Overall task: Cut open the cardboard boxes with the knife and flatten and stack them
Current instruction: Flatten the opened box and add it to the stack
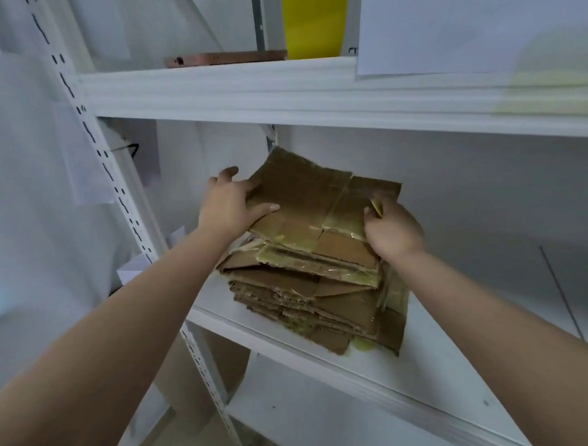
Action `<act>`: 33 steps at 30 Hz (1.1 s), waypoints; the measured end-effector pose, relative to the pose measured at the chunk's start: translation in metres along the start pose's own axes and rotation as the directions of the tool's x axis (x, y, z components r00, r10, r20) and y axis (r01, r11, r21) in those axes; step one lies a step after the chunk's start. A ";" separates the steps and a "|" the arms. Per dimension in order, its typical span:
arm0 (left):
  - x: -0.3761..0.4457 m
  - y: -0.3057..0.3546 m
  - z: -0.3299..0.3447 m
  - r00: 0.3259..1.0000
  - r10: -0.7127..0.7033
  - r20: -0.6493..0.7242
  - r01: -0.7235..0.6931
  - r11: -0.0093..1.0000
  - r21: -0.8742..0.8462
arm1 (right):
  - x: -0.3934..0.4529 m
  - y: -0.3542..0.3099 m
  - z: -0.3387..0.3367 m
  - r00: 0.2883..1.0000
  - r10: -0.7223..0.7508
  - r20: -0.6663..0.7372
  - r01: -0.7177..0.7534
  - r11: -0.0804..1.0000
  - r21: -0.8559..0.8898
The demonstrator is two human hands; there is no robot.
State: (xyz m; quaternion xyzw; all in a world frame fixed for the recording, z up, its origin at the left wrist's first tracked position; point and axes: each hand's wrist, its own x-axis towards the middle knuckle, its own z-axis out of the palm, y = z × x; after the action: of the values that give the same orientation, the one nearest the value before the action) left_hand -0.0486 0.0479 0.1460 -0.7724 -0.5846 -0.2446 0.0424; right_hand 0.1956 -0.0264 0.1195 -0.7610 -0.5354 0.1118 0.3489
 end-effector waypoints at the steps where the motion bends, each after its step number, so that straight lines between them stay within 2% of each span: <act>1: -0.003 -0.005 0.006 0.999 -0.010 0.034 0.010 1.000 -0.008 | -0.003 0.002 0.005 0.999 -0.002 0.033 0.002 1.000 -0.010; 4: -0.014 -0.013 0.026 0.990 -0.032 0.137 0.039 0.998 -0.052 | -0.008 0.011 0.014 0.995 -0.044 0.086 0.048 0.998 -0.044; 7: -0.018 -0.015 0.042 0.971 -0.099 0.216 0.128 0.984 -0.125 | -0.007 0.015 0.014 0.997 -0.038 0.074 0.048 0.990 -0.133; 11: -0.019 -0.015 0.052 0.879 -0.248 0.408 0.373 0.890 -0.261 | -0.005 0.019 0.014 0.995 0.071 0.071 -0.047 0.954 -0.295; 13: -0.021 -0.014 0.054 0.854 -0.248 0.458 0.401 0.875 -0.273 | -0.003 0.024 0.018 0.989 0.077 0.124 -0.037 0.954 -0.297; 15: -0.020 -0.012 0.055 0.862 -0.210 0.462 0.362 0.893 -0.269 | -0.004 0.028 0.021 0.983 0.091 0.160 -0.034 0.944 -0.328; 18: -0.020 -0.006 0.056 0.866 -0.141 0.479 0.307 0.908 -0.287 | -0.007 0.026 0.018 0.986 0.152 0.074 -0.106 0.898 -0.427; 19: -0.021 -0.005 0.057 0.868 -0.121 0.482 0.290 0.911 -0.293 | -0.009 0.022 0.016 0.993 0.118 0.023 -0.093 0.874 -0.476; 21: -0.021 -0.005 0.058 0.870 -0.098 0.483 0.253 0.930 -0.266 | -0.009 0.015 0.016 0.998 -0.047 -0.033 0.021 0.834 -0.552; 23: -0.019 -0.004 0.059 0.864 -0.090 0.495 0.205 0.961 -0.184 | -0.006 0.012 0.025 0.983 -0.179 0.041 0.170 0.804 -0.569; 24: -0.016 -0.003 0.059 0.866 -0.081 0.494 0.159 0.980 -0.119 | -0.004 0.012 0.033 0.975 -0.181 0.130 0.223 0.807 -0.546; 27: -0.001 0.008 0.064 0.901 0.034 0.434 -0.075 0.994 0.079 | -0.001 0.017 0.058 0.924 -0.049 0.378 0.220 0.878 -0.424; 28: 0.004 0.014 0.067 0.906 0.096 0.413 -0.149 0.984 0.097 | 0.000 0.022 0.064 0.911 -0.039 0.410 0.222 0.886 -0.408; 30: 0.007 0.022 0.077 0.893 0.152 0.423 -0.199 0.978 0.069 | 0.003 0.034 0.072 0.900 -0.054 0.433 0.240 0.891 -0.386; 33: -0.008 0.014 0.111 0.853 0.081 0.515 -0.172 0.976 0.132 | 0.001 0.043 0.078 0.895 -0.066 0.441 0.255 0.887 -0.385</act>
State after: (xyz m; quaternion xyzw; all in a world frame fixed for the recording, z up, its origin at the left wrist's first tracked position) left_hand -0.0002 0.0756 0.0482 -0.8395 -0.5420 0.0220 -0.0299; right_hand 0.1854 -0.0012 0.0348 -0.7295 -0.6710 0.1194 0.0570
